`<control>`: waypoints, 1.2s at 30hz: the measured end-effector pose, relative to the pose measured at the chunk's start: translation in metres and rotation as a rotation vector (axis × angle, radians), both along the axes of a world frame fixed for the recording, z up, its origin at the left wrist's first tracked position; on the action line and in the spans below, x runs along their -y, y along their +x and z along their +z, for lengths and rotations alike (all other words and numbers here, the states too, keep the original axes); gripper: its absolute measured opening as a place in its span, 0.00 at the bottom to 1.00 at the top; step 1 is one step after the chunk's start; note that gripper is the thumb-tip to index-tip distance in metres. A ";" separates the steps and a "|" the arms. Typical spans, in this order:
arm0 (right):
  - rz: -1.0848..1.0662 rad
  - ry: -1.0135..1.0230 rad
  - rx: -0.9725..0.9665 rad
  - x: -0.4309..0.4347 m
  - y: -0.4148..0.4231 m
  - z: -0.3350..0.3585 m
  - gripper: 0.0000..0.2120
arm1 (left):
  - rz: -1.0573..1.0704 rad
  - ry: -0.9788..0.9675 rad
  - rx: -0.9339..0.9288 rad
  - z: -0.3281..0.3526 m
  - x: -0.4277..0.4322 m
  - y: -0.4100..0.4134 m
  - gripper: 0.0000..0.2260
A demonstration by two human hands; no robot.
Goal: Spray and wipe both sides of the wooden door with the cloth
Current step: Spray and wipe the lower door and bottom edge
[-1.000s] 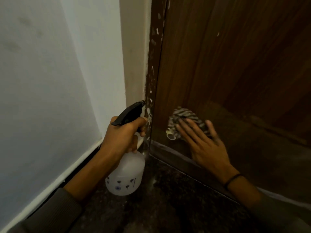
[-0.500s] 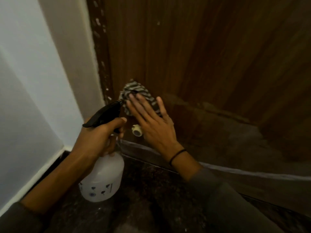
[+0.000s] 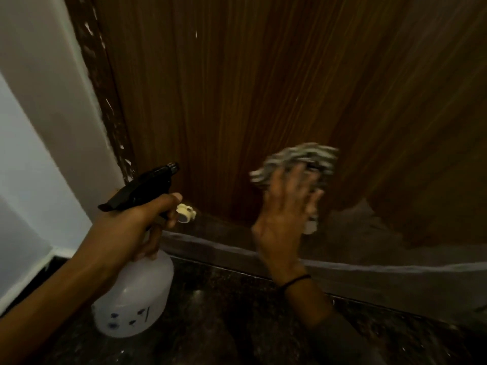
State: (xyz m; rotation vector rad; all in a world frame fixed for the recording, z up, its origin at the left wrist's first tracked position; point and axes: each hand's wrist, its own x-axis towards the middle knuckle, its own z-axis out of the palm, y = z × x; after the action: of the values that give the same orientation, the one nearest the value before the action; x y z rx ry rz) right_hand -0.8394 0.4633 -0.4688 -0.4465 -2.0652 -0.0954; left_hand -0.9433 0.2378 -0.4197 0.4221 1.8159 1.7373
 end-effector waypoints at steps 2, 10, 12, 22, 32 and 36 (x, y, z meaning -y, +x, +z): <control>0.181 0.219 0.261 0.017 -0.018 -0.014 0.40 | 0.012 -0.034 -0.016 -0.001 -0.003 0.002 0.28; 0.166 0.385 0.349 -0.019 0.021 -0.021 0.32 | -0.088 0.032 -0.011 0.008 -0.023 0.018 0.23; 0.067 0.347 0.297 -0.050 0.052 -0.027 0.40 | -0.129 0.004 -0.050 0.008 -0.029 0.021 0.27; 0.188 -0.365 0.132 -0.053 0.128 -0.018 0.39 | -0.237 -0.009 -0.165 0.011 -0.086 0.094 0.16; -0.009 -0.575 -0.236 -0.036 0.194 -0.002 0.30 | -0.191 -0.225 -0.205 0.009 -0.152 0.132 0.14; 0.115 -0.483 -0.252 -0.040 0.169 0.008 0.29 | -0.165 -0.254 -0.192 0.021 -0.141 0.125 0.08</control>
State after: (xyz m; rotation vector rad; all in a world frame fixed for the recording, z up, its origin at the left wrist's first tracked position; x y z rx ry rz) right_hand -0.6707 0.5031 -0.4610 -0.5962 -1.8489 0.5136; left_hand -0.8187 0.3786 -0.3984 0.6310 2.0425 1.3740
